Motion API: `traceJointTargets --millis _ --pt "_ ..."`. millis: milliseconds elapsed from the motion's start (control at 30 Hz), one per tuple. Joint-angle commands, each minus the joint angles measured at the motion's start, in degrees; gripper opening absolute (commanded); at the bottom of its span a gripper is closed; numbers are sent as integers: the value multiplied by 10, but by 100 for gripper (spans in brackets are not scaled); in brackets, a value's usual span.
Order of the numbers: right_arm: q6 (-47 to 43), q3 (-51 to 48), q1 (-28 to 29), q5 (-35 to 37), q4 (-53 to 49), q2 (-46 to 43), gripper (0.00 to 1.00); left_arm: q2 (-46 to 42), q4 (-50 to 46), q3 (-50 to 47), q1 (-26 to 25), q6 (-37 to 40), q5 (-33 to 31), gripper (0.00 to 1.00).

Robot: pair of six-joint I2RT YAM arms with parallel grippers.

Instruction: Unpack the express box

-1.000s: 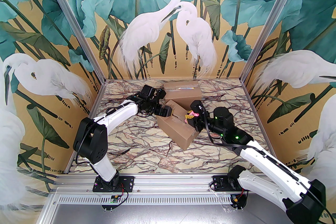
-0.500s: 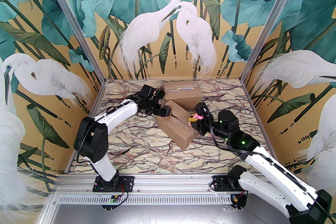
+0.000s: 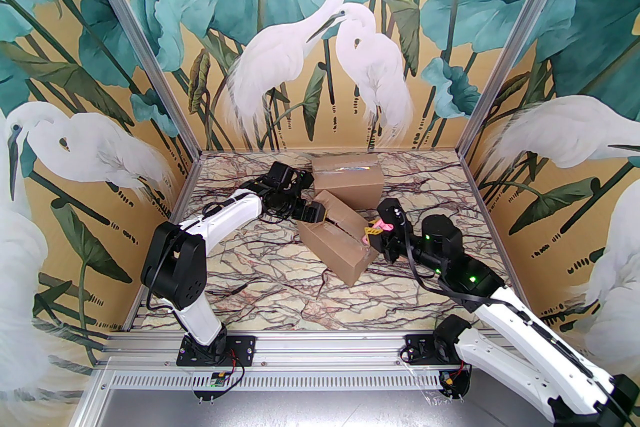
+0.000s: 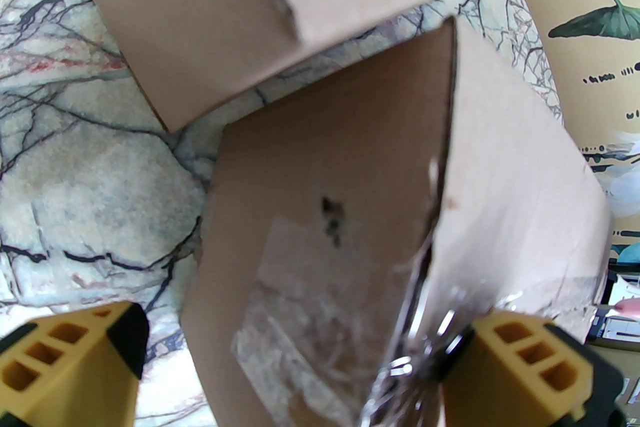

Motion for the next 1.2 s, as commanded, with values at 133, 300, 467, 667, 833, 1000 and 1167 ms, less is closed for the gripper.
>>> traceJointTargets --millis 133,300,467,667,833,1000,1167 --pt "1 -12 0 32 -136 -34 0 31 -48 -14 40 0 -149 99" --pt "-18 -11 0 57 -156 -62 0 25 -50 -15 40 -3 -150 99" --pt "-19 -16 0 65 -159 -97 0 16 -47 -20 40 -12 -148 99" --pt "7 -34 -1 94 -114 -82 0 -20 -41 -37 40 -43 -140 99" --pt "74 -51 -1 83 -6 4 0 -84 -22 -84 39 -102 -136 99" --pt "107 -47 0 111 90 87 0 -163 13 -137 39 -113 -133 100" --pt "101 -2 -1 130 119 177 0 -241 55 -180 40 -66 -168 100"
